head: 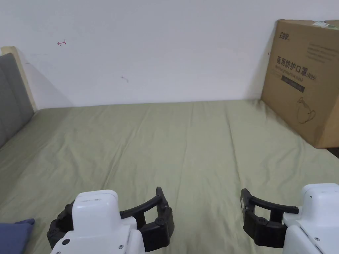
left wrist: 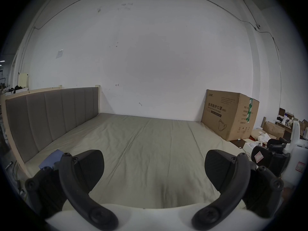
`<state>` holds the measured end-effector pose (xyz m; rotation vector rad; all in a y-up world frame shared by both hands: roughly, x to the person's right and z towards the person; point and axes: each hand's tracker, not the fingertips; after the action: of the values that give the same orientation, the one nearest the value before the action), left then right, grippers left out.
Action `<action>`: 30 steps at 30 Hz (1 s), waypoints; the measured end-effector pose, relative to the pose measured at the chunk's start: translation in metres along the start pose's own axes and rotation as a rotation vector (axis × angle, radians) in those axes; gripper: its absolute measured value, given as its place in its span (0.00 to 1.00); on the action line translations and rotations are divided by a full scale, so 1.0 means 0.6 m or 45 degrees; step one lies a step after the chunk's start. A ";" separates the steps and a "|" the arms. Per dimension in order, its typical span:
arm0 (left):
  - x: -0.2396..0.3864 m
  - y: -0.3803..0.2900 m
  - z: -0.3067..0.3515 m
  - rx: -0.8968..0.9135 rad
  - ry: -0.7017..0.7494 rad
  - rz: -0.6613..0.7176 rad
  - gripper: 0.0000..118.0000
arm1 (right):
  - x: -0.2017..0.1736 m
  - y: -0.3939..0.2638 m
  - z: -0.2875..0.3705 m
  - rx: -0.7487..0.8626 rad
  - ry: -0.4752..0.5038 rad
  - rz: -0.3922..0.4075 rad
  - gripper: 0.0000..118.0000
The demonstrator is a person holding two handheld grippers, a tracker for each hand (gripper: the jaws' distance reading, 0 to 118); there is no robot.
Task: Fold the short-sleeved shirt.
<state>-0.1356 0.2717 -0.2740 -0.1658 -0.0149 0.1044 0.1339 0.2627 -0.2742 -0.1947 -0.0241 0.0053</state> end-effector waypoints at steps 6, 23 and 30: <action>0.002 -0.002 -0.007 -0.011 -0.003 -0.014 1.00 | -0.002 -0.005 -0.004 -0.010 -0.007 0.017 1.00; 0.004 0.000 -0.018 -0.035 -0.020 -0.004 1.00 | -0.002 -0.001 -0.009 -0.016 -0.004 0.052 1.00; 0.009 0.004 -0.017 -0.030 -0.040 -0.012 1.00 | -0.004 0.003 -0.007 -0.008 0.001 0.072 1.00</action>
<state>-0.1305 0.2728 -0.2846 -0.1875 -0.0480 0.0975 0.1315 0.2634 -0.2784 -0.2016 -0.0181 0.0619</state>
